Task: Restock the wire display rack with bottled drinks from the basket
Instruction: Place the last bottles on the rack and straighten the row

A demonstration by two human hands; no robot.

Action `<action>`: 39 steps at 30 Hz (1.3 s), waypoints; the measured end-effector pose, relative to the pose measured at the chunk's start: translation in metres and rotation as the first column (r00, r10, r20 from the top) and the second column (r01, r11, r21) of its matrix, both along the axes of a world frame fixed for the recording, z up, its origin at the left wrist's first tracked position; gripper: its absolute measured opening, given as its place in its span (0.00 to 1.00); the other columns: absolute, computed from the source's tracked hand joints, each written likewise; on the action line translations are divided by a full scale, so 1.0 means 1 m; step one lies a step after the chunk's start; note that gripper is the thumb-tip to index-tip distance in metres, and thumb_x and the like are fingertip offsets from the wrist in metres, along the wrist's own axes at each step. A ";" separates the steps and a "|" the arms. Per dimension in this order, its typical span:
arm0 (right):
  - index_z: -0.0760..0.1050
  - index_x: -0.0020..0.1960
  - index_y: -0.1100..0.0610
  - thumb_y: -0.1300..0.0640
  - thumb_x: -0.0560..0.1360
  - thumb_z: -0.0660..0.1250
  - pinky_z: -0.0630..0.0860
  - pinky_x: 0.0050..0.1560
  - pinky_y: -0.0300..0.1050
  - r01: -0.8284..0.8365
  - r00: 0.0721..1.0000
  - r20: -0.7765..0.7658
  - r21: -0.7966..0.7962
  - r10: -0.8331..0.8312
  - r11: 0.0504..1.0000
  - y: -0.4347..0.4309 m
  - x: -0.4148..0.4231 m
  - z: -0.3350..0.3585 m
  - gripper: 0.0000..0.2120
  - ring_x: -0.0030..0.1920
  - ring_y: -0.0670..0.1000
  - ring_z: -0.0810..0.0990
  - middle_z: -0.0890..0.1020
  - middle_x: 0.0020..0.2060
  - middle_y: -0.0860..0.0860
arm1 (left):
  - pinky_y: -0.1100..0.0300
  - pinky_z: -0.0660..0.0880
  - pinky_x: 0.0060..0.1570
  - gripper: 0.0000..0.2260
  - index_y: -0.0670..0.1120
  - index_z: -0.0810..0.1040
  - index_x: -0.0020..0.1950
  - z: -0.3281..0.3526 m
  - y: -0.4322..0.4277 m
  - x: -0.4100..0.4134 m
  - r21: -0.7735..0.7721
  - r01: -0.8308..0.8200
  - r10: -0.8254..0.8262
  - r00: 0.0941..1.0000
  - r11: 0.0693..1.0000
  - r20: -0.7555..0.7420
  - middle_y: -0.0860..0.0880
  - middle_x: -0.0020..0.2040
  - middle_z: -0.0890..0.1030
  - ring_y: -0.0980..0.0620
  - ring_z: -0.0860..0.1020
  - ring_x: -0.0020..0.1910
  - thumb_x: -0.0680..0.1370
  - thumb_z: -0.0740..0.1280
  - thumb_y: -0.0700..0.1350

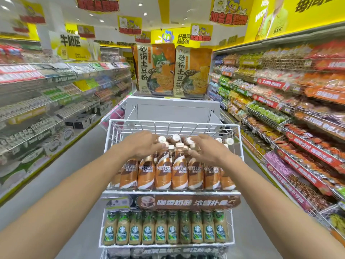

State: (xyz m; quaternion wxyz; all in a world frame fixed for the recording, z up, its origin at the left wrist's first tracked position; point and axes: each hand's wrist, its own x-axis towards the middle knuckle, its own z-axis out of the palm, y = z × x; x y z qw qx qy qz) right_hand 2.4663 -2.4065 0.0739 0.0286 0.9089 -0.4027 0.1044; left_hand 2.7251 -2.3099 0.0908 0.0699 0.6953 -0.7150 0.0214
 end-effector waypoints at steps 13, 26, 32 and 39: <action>0.69 0.76 0.57 0.39 0.82 0.63 0.76 0.68 0.60 0.086 0.995 -0.057 -0.001 -0.086 0.996 -0.004 -0.111 0.017 0.30 0.68 0.61 0.77 0.78 0.69 0.59 | 0.44 0.72 0.69 0.32 0.46 0.70 0.76 -0.002 0.031 -0.042 0.035 -0.128 0.131 0.987 0.991 -0.090 0.41 0.74 0.75 0.40 0.73 0.72 0.82 0.55 0.66; 0.75 0.67 0.59 0.44 0.81 0.66 0.81 0.58 0.58 0.161 0.985 0.051 0.042 -0.164 0.986 -0.026 -0.097 -0.004 0.22 0.58 0.58 0.82 0.83 0.59 0.57 | 0.50 0.75 0.52 0.17 0.48 0.78 0.53 -0.011 -0.016 -0.040 0.015 -0.052 0.053 0.995 0.999 -0.081 0.43 0.54 0.83 0.41 0.79 0.55 0.83 0.59 0.60; 0.76 0.48 0.59 0.51 0.80 0.71 0.72 0.39 0.48 0.169 0.967 0.190 0.015 -0.168 0.986 -0.050 -0.097 -0.018 0.11 0.42 0.54 0.78 0.81 0.42 0.52 | 0.50 0.77 0.45 0.12 0.51 0.74 0.37 -0.026 -0.037 -0.022 -0.066 -0.106 0.087 0.967 0.992 -0.240 0.51 0.39 0.80 0.44 0.80 0.45 0.77 0.63 0.55; 0.76 0.41 0.58 0.50 0.78 0.74 0.72 0.36 0.47 0.161 0.925 0.340 0.056 -0.171 0.985 -0.067 -0.094 -0.029 0.14 0.36 0.52 0.76 0.78 0.34 0.50 | 0.57 0.75 0.41 0.03 0.48 0.86 0.39 -0.036 -0.046 -0.030 -0.252 -0.234 0.126 0.916 0.939 -0.381 0.51 0.37 0.85 0.50 0.80 0.40 0.72 0.75 0.46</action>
